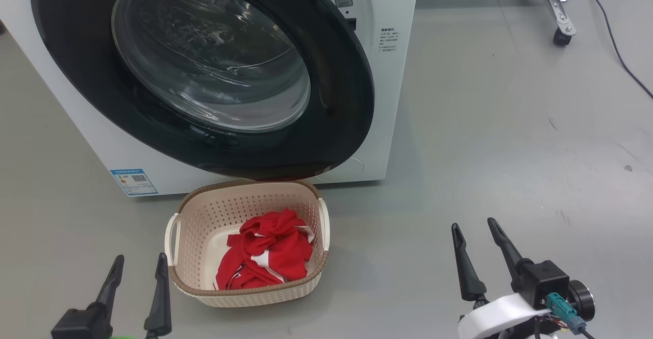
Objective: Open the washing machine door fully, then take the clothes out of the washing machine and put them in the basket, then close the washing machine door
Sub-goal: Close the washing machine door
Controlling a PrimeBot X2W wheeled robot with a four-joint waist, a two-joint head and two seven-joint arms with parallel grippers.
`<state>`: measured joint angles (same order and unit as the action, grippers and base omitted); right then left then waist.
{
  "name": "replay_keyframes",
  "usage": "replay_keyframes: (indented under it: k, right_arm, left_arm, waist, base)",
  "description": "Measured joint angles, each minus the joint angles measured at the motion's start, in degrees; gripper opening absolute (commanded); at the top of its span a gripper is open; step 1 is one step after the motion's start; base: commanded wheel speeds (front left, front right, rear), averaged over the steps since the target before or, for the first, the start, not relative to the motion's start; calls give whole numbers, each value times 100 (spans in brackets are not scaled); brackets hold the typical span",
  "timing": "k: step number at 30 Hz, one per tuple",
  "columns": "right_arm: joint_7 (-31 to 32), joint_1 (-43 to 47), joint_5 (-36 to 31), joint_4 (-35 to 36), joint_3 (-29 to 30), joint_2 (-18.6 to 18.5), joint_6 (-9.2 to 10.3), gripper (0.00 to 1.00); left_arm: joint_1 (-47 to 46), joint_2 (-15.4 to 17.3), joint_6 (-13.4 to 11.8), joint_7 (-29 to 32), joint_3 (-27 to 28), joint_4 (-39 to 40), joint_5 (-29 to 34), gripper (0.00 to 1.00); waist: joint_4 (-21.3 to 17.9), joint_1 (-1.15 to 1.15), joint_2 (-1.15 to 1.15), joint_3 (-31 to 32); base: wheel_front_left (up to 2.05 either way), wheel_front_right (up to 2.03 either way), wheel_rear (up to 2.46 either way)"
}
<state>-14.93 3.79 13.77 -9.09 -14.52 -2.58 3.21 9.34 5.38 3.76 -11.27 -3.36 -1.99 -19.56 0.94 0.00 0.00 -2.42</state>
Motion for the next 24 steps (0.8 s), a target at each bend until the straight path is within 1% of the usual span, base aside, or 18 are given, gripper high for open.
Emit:
replay_keyframes:
  k: [1, 2, 17, 24]
  right_arm:
    - [0, 0, 2, -1, -3, 0, 0, 16]
    - [0, -1, 8, -1, -9, 0, 0, 0]
    - [0, -48, 23, -46, -49, 0, -22, 0]
    - [0, -302, -12, -68, -91, -1, -132, 0]
  left_arm:
    - [-1, 0, 0, -2, 0, -7, 0, 100]
    - [-1, 0, -1, -16, 0, -18, 0, 100]
    - [-36, -1, -45, -51, -40, -70, 79, 100]
    - [-214, -2, -45, -75, -89, -41, 105, 100]
  waist:
    - [-4, 0, 0, 0]
    - [-9, 0, 0, -1]
    - [-31, 0, 0, -75]
    - [30, 0, 0, -142]
  base:
    - [0, 0, 0]
    - [0, 0, 0]
    - [0, 0, 0]
    - [0, 0, 0]
